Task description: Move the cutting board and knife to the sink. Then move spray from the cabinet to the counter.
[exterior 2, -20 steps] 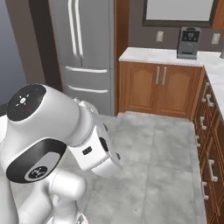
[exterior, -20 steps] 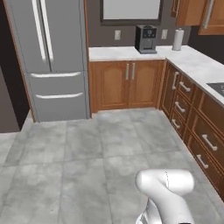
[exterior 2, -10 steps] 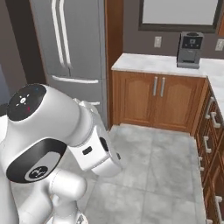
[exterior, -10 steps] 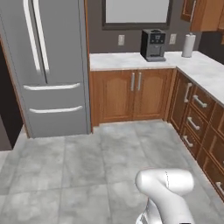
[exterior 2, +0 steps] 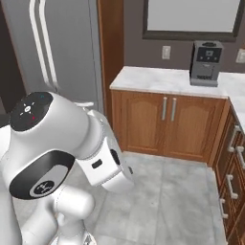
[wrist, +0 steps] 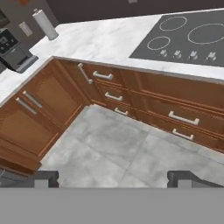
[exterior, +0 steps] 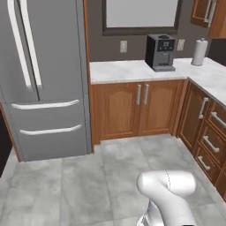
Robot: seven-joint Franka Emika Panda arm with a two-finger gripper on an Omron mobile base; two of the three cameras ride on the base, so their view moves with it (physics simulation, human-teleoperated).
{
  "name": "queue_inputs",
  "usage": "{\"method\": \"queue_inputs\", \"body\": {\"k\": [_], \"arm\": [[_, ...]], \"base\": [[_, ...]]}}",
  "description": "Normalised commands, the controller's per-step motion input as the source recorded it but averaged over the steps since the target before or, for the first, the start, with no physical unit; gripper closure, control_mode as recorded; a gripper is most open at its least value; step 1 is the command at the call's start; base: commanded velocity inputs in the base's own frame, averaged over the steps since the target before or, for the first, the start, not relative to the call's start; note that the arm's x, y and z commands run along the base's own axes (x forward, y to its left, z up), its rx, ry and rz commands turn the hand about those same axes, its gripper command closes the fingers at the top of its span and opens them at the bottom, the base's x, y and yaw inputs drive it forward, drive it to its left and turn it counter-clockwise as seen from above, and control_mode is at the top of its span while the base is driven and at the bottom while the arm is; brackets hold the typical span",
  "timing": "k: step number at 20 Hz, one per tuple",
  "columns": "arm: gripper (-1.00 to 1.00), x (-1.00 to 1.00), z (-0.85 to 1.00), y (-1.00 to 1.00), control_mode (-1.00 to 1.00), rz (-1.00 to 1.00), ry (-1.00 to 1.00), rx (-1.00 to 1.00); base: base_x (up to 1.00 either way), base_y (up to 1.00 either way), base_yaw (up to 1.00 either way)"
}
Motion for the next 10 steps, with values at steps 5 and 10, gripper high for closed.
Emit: {"method": "queue_inputs", "body": {"k": [5,10], "arm": [[-1.00,0.00,0.00,0.00,1.00,0.00,0.00,0.00],[-1.00,0.00,0.00,0.00,1.00,0.00,0.00,0.00]], "base": [[1.00,0.34,-0.13],[1.00,0.34,-0.29]]}}
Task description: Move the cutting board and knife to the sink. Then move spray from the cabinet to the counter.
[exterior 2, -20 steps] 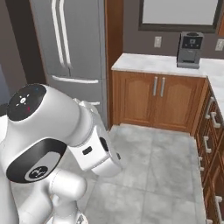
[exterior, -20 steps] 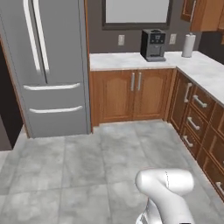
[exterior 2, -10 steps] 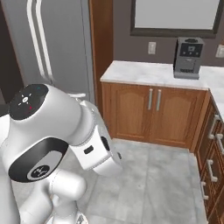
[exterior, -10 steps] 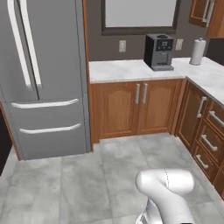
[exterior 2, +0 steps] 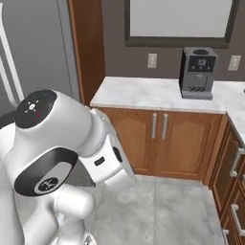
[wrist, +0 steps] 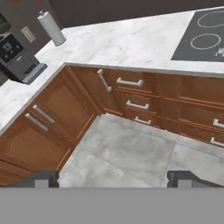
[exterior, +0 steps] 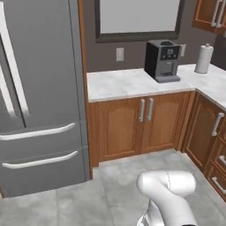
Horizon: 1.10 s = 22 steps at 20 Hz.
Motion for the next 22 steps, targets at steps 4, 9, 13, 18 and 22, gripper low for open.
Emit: {"method": "queue_inputs", "body": {"k": [4,9,13,18,22], "arm": [[-1.00,0.00,0.00,0.00,1.00,0.00,0.00,0.00],[-1.00,0.00,0.00,0.00,1.00,0.00,0.00,0.00],[-1.00,0.00,0.00,0.00,1.00,0.00,0.00,0.00],[-1.00,0.00,0.00,0.00,1.00,0.00,0.00,0.00],[-1.00,0.00,0.00,0.00,1.00,0.00,0.00,0.00]], "base": [[1.00,0.33,-0.41],[1.00,0.36,-0.49],[1.00,0.49,-0.49],[1.00,0.38,-0.54],[0.80,0.10,-0.55]]}}
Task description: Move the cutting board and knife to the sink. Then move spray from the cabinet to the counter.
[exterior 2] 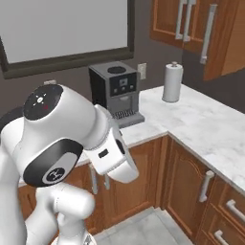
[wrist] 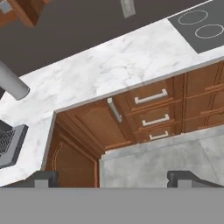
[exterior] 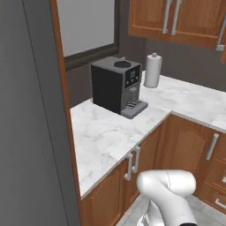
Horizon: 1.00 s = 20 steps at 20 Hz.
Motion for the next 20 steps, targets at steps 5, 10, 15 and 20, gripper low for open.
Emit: {"method": "queue_inputs", "body": {"k": [5,10,15,20], "arm": [[-1.00,0.00,0.00,0.00,1.00,0.00,0.00,0.00],[-1.00,0.00,0.00,0.00,1.00,0.00,0.00,0.00],[-1.00,0.00,0.00,0.00,1.00,0.00,0.00,0.00],[-1.00,0.00,0.00,0.00,1.00,0.00,0.00,0.00]], "base": [[0.16,-0.12,-0.55],[0.00,-0.51,-0.42],[0.45,0.00,-0.10],[0.90,0.05,-0.05]]}}
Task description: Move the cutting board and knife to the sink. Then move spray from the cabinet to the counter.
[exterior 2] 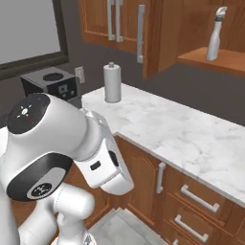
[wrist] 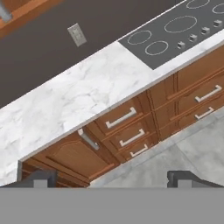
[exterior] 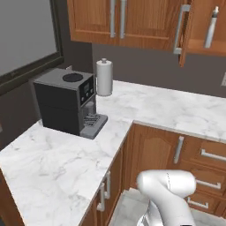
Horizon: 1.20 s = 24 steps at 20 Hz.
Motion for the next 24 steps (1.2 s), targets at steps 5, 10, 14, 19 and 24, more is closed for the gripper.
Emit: {"method": "queue_inputs", "body": {"k": [5,10,14,19,24], "arm": [[-1.00,0.00,0.00,0.00,1.00,0.00,0.00,0.00],[-1.00,0.00,0.00,0.00,1.00,0.00,0.00,0.00],[-1.00,0.00,0.00,0.00,1.00,0.00,0.00,0.00],[-1.00,0.00,0.00,0.00,1.00,0.00,0.00,0.00],[-1.00,0.00,0.00,0.00,1.00,0.00,0.00,0.00]], "base": [[1.00,0.00,0.00],[0.86,-0.34,-0.07],[0.30,-0.54,0.03],[0.19,-0.37,0.12],[0.30,-0.67,0.21]]}}
